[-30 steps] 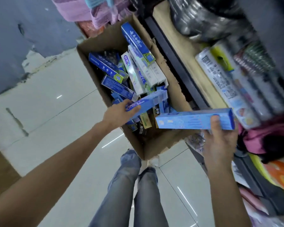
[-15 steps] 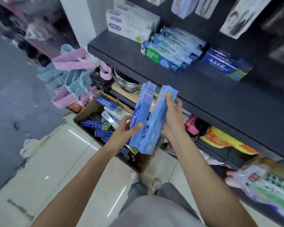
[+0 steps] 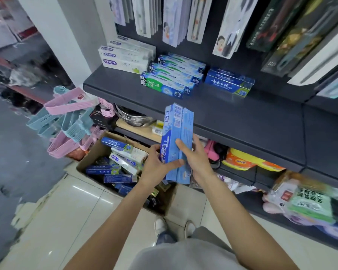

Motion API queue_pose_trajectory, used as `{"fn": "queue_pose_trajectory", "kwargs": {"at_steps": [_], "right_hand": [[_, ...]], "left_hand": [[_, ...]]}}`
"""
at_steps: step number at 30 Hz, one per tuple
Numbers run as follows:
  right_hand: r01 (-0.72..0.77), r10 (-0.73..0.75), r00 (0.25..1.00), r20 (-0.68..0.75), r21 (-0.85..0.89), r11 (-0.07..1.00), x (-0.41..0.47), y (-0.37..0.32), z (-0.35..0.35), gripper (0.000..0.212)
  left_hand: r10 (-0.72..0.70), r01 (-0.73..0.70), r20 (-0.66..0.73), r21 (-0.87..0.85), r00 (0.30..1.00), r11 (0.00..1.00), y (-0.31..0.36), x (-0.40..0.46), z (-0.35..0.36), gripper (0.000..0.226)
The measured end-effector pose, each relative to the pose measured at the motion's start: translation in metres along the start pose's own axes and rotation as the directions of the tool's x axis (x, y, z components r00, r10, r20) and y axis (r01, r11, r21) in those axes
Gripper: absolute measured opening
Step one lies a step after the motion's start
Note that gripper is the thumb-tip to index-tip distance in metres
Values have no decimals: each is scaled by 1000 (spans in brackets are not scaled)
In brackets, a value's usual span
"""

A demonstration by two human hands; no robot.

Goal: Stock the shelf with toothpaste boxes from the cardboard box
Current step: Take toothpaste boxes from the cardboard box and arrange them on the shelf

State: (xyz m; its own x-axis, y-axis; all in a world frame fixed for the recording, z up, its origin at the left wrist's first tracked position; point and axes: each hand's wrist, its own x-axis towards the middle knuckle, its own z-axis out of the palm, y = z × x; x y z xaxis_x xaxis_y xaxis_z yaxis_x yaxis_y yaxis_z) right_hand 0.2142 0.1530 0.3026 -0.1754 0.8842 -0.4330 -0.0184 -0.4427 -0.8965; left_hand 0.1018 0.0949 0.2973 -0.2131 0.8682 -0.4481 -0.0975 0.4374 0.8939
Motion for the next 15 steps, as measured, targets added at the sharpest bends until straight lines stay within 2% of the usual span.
{"fn": "queue_pose_trajectory", "kwargs": {"at_steps": [4,7,11,13,15], "right_hand": [[-156,162,987,-6,246,957,-1,3,-39,36],[-296,302,952,50,398,868,-8,2,-70,29],[-340,297,940,167,410,846,-15,2,-112,45],[-307,265,950,164,347,886,-14,2,-132,53],[-289,253,954,164,263,921,-10,2,-153,48]], "left_hand": [[-79,89,88,-114,993,989,-5,-1,9,81],[-100,107,49,-163,994,981,-6,-1,20,79],[-77,72,-34,-113,996,991,-2,3,40,49],[-39,37,-71,-41,997,998,-1,8,52,48],[28,-23,-92,54,995,998,-1,12,68,48]]}}
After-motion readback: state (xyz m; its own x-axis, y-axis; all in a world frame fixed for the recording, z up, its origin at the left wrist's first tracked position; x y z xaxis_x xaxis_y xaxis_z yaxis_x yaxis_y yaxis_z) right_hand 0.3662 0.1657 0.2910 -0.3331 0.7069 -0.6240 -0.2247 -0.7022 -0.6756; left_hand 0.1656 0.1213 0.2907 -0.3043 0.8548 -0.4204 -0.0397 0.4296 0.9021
